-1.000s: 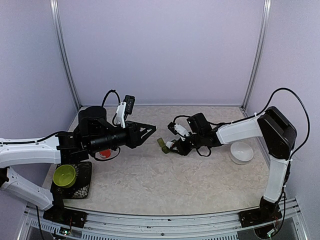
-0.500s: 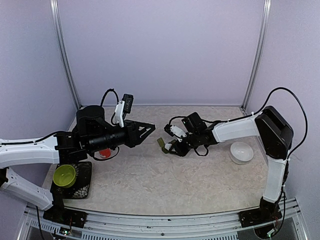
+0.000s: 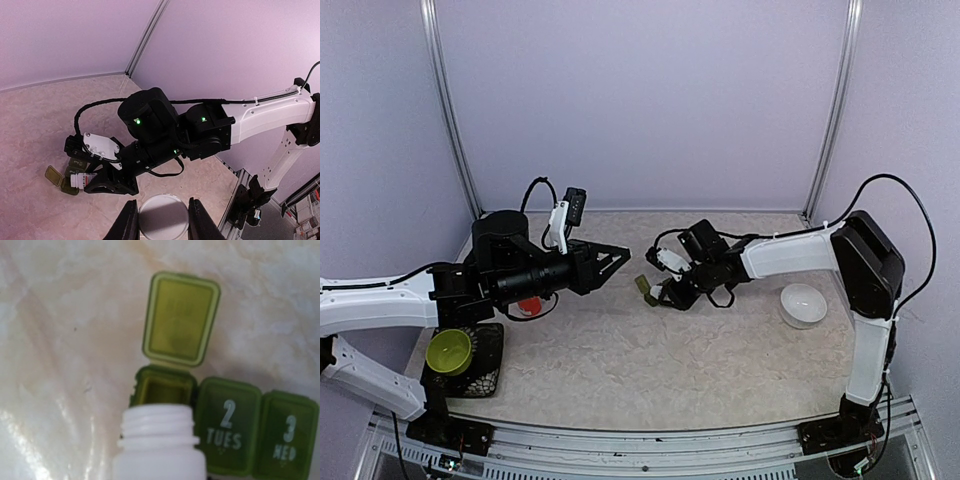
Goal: Sort the pills into containers
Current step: Pour the pill into the compartment of the pill container.
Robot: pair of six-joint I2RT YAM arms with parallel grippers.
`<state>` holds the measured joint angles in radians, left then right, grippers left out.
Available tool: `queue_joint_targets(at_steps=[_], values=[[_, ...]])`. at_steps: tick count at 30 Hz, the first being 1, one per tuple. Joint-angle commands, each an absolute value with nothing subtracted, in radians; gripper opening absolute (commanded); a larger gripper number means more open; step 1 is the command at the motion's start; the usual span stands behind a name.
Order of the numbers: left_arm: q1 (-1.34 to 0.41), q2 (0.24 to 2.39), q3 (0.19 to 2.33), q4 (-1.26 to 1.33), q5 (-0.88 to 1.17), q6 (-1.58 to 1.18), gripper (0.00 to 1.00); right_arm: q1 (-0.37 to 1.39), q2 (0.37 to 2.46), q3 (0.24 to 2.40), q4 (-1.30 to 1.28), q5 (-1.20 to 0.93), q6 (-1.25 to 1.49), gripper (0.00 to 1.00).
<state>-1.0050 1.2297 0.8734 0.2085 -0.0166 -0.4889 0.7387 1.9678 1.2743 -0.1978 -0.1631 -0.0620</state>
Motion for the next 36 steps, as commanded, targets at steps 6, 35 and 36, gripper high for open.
queue_joint_targets(at_steps=[6,35,36], values=[[-1.005,1.206,0.851,0.224,-0.030,-0.489,0.21,0.757,1.997,1.361,-0.327,-0.123,-0.073,0.07],[-1.005,1.180,0.817,0.241,-0.034,-0.495,0.21,0.777,2.066,1.523,-0.535,-0.074,-0.084,0.07],[-1.005,1.180,0.818,0.241,-0.033,-0.495,0.21,0.777,2.068,1.526,-0.541,-0.075,-0.084,0.07]])
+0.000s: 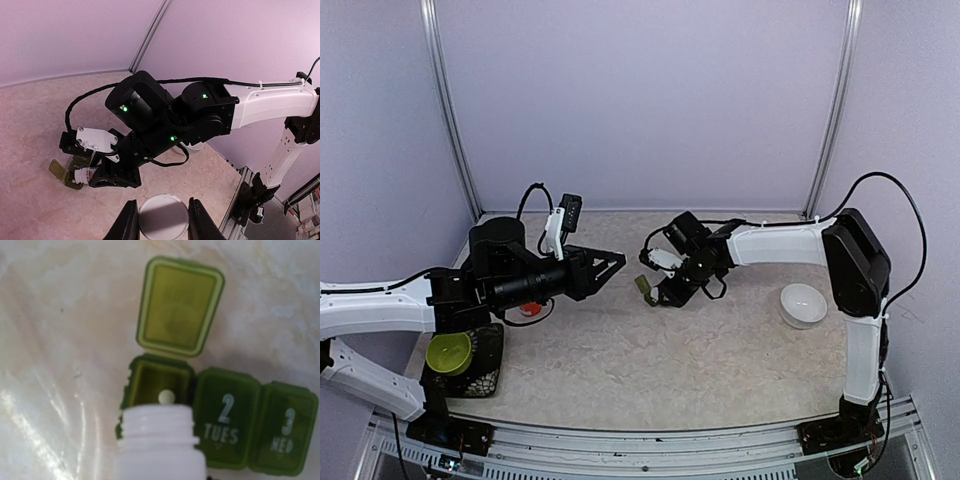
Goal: Sort the pills into containers
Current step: Pour the pill into the compartment of the pill container.
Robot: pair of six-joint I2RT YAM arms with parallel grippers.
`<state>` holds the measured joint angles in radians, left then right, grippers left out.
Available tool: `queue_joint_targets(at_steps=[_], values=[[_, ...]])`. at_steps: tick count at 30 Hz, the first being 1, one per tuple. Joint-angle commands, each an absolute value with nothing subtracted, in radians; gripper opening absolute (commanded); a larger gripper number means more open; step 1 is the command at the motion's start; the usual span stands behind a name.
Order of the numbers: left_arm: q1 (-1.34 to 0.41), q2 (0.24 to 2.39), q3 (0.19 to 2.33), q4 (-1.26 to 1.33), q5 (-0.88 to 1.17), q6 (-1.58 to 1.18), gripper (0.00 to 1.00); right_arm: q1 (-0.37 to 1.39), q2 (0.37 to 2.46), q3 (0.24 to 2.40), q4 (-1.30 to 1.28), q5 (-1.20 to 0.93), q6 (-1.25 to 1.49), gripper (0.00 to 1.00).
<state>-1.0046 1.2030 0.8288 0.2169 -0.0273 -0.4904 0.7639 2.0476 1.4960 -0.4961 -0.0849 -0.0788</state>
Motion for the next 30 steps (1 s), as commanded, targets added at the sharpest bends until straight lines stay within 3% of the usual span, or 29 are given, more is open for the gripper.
queue_joint_targets(at_steps=[1,30], values=[[-1.005,1.178,0.818,0.241,-0.032,-0.495,0.21,0.778,2.069,1.529,-0.545,-0.074,-0.084,0.07],[-1.002,1.187,0.832,0.234,-0.029,-0.490,0.21,0.791,2.142,1.707,-0.760,-0.063,-0.100,0.07]])
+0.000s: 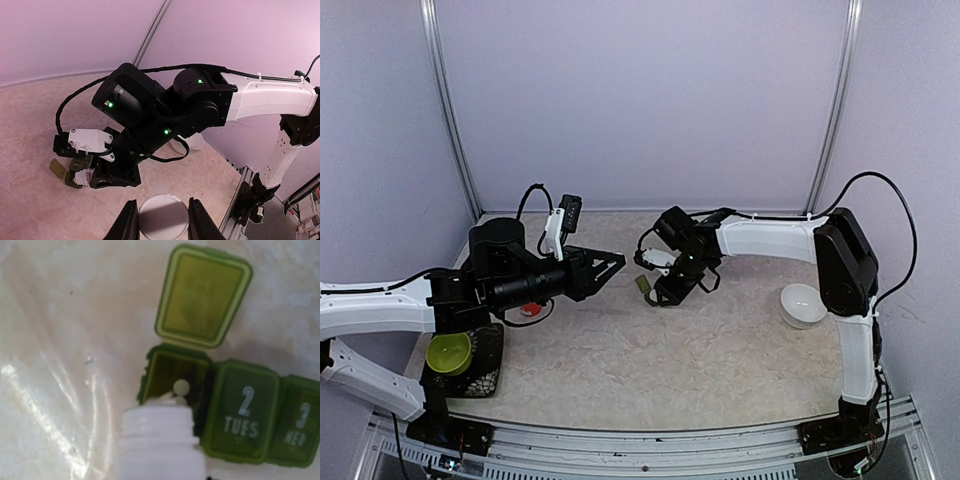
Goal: Sort the pills into containers
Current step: Pour the pill into the compartment of the pill container.
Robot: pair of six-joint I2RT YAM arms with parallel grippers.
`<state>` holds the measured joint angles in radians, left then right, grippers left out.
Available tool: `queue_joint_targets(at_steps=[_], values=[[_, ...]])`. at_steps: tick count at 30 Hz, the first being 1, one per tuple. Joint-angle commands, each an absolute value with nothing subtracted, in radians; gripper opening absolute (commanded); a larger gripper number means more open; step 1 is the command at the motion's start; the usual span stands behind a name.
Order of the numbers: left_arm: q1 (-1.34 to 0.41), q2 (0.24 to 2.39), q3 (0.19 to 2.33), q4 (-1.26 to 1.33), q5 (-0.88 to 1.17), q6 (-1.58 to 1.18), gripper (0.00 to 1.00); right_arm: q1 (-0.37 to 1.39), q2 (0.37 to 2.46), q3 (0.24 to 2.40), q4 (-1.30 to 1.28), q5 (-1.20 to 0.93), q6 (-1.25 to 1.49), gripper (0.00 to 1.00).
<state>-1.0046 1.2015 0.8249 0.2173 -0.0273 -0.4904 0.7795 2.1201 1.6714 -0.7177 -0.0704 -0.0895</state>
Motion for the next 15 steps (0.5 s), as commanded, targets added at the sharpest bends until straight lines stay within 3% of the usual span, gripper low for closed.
queue_joint_targets(at_steps=[1,15], values=[[-1.002,1.187,0.833,0.234,-0.029,-0.489,0.21,0.791,2.144,1.711,-0.763,-0.063,-0.100,0.07],[-1.002,1.200,0.842,0.233,-0.022,-0.491,0.21,0.792,2.151,1.743,-0.787,-0.048,-0.101,0.07]])
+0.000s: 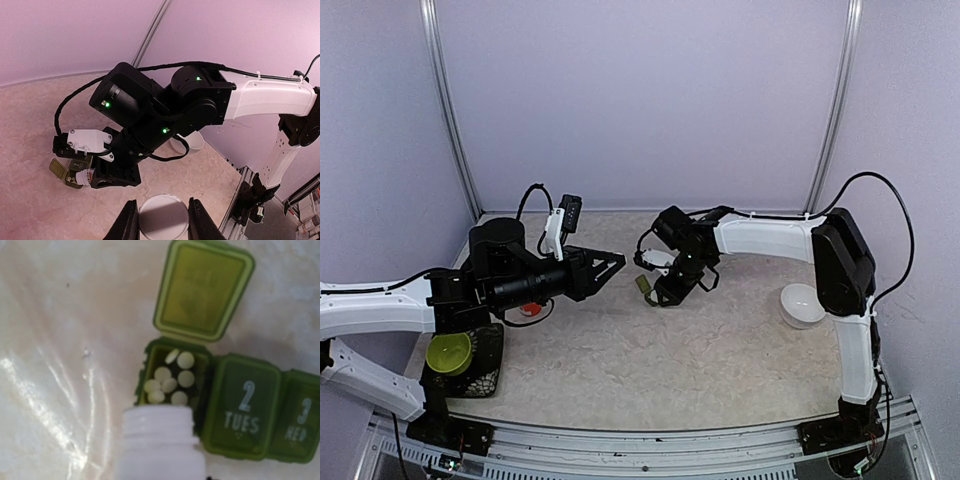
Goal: Sort the pills into containers
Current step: Pour the pill into the compartment of the pill container.
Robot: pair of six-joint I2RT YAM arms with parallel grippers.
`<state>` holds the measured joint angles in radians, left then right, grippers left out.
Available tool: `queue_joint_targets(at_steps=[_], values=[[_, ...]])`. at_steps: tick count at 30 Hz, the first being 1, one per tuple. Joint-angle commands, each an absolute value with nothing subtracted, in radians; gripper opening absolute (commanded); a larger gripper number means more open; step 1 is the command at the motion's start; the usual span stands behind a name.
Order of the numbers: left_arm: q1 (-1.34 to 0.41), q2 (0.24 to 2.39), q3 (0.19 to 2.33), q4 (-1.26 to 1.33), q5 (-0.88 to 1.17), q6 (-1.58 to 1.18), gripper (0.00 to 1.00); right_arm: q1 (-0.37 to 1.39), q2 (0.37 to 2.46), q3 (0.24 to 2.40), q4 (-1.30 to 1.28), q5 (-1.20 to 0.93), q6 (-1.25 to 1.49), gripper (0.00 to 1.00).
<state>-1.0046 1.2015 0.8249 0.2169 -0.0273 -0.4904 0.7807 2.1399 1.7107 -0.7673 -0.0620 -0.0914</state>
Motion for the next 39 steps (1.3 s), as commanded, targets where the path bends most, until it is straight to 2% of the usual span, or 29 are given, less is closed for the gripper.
queue_joint_targets(at_steps=[1,7,23,39], values=[[-1.002,1.201,0.841,0.233,-0.022,-0.491,0.21,0.791,2.152,1.746,-0.790,-0.048,-0.102,0.07],[-1.003,1.197,0.835,0.239,-0.023,-0.495,0.20,0.792,2.147,1.748,-0.787,-0.037,-0.101,0.07],[-1.003,1.200,0.828,0.242,-0.024,-0.497,0.20,0.792,2.030,1.534,-0.539,-0.034,-0.099,0.06],[-1.005,1.199,0.826,0.246,-0.024,-0.497,0.21,0.792,2.004,1.499,-0.472,0.005,-0.087,0.06]])
